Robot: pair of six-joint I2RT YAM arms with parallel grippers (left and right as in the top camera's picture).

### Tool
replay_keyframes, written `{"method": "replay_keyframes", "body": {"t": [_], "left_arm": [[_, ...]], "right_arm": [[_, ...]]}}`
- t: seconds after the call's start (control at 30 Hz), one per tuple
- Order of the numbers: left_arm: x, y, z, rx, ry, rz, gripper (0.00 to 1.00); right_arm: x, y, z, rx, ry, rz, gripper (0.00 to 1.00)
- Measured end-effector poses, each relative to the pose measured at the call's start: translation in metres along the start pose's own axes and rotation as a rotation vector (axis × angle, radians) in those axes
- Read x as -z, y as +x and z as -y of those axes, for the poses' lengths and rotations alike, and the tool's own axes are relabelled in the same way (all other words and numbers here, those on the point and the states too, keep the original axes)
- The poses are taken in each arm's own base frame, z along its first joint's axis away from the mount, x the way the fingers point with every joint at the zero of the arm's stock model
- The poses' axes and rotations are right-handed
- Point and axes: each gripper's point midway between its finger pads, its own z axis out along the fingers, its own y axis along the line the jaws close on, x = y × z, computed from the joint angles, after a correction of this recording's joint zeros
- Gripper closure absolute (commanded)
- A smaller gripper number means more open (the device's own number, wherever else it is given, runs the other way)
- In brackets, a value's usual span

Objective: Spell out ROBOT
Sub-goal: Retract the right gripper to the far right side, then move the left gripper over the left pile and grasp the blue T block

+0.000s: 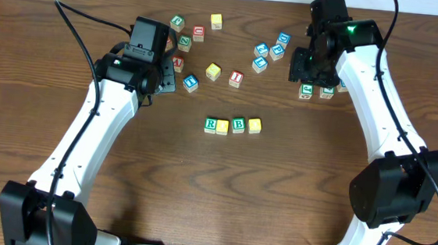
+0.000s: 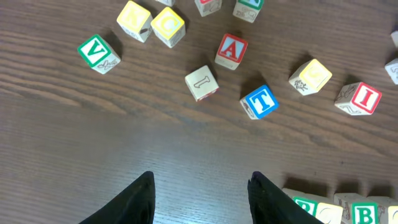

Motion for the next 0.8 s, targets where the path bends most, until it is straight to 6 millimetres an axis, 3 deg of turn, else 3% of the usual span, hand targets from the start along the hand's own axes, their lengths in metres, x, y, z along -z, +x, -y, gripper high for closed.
{"method": "replay_keyframes", "body": {"t": [0.23, 0.47, 0.8], "left_arm": [[-0.004, -0.011, 0.009, 0.078, 0.024, 0.042, 0.52], [-0.037, -0.01, 0.038, 0.105, 0.059, 0.037, 0.52], [-0.061, -0.021, 0.048, 0.248, 0.085, 0.066, 0.52]], "right_arm": [[0.0, -0.002, -0.009, 0.017, -0.011, 0.016, 0.39], [0.0, 0.001, -0.01, 0.022, -0.01, 0.008, 0.38], [0.0, 0.003, -0.01, 0.022, -0.007, 0.001, 0.37]]}}
